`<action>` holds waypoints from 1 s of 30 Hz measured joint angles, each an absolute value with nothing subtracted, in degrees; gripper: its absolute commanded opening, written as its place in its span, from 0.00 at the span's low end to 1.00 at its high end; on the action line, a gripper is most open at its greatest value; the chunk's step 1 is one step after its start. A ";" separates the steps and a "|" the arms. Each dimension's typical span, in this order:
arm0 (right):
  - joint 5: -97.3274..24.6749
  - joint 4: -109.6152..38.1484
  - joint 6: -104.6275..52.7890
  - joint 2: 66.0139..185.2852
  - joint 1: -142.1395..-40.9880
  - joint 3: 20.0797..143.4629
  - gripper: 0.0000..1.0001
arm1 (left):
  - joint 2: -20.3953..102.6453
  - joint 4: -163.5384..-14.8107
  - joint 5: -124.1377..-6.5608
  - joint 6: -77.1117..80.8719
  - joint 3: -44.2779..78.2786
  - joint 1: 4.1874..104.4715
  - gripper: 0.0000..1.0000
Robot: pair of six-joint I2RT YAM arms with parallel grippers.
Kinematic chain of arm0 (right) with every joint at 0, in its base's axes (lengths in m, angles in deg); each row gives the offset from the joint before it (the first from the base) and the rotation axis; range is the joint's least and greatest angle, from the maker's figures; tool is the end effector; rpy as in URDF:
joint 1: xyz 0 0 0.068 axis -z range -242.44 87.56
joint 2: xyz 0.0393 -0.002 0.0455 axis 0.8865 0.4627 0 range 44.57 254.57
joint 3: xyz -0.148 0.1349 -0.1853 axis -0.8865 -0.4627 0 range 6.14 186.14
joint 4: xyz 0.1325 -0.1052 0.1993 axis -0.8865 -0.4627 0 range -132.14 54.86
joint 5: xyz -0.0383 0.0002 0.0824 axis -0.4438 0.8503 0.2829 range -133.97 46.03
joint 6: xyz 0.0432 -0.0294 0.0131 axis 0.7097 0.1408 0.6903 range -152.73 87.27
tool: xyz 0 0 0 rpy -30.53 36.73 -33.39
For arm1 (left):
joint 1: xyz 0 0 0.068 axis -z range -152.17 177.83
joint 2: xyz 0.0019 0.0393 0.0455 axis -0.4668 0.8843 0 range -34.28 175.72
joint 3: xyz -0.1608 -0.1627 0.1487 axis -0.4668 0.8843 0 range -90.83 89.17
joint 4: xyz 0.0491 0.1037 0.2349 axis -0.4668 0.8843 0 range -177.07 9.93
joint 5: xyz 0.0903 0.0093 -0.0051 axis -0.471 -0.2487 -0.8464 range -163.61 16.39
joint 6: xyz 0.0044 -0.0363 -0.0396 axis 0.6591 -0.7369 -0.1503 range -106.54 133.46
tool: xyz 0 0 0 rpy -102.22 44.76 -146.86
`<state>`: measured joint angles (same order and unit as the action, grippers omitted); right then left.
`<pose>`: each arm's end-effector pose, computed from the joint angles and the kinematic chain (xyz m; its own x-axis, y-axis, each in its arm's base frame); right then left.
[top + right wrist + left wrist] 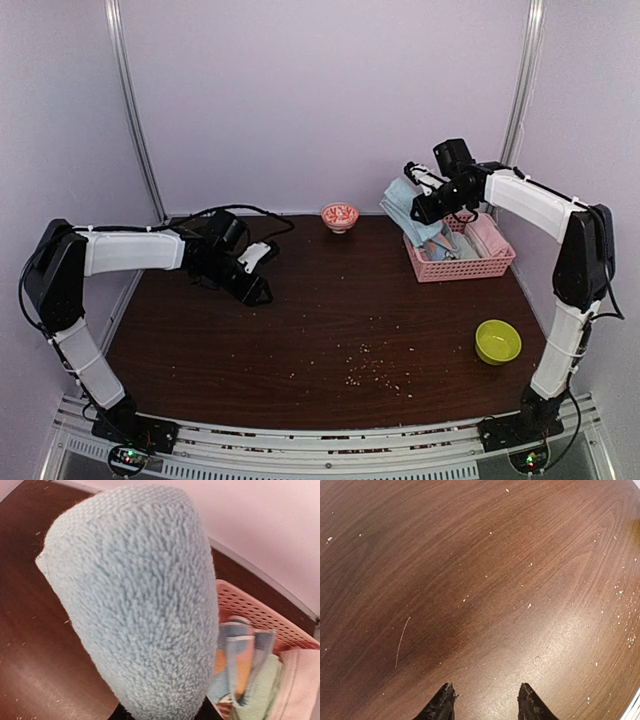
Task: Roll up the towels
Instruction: Place the towel in the bin.
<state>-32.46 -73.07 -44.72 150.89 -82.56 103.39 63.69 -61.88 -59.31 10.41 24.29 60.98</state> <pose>0.3916 0.1511 0.3080 -0.5752 -0.4275 -0.6974 -0.5973 0.8020 0.0010 0.2896 -0.1998 0.1992 -0.7452 0.4251 -0.5138 0.5997 0.7640 -0.2378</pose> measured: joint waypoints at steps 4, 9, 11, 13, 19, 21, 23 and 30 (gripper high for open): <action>-41.81 -70.12 -40.61 150.91 -79.23 103.67 0.00 | 63.69 -62.25 -58.87 10.43 24.72 60.93 0.43; -46.60 -70.51 -36.64 154.35 -77.46 108.77 0.00 | 63.69 -62.89 -58.15 10.43 25.16 60.91 0.43; -46.69 -70.82 -34.82 157.08 -77.00 111.35 0.00 | 63.69 -63.24 -57.93 10.43 25.18 60.91 0.43; -46.95 -71.82 -33.14 160.05 -76.61 113.29 0.00 | 63.69 -63.30 -57.73 10.43 25.21 60.91 0.43; -51.45 -75.89 -30.67 166.45 -76.44 115.67 0.00 | 63.69 -63.52 -56.90 10.43 25.58 60.91 0.43; -52.37 -77.03 -30.47 166.96 -76.44 115.67 0.00 | 63.71 -63.52 -56.73 10.43 25.73 60.91 0.43; -52.96 -77.73 -30.17 166.96 -76.44 115.67 0.00 | 63.85 -63.54 -56.55 10.41 25.75 60.91 0.43; -53.33 -78.01 -29.71 166.87 -77.99 113.49 0.00 | 64.61 -63.54 -55.50 10.41 25.75 60.91 0.43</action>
<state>-53.33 -78.01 -29.71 166.87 -77.99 113.49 64.61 -63.54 -55.50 10.41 25.75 60.91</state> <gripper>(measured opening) 0.245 0.427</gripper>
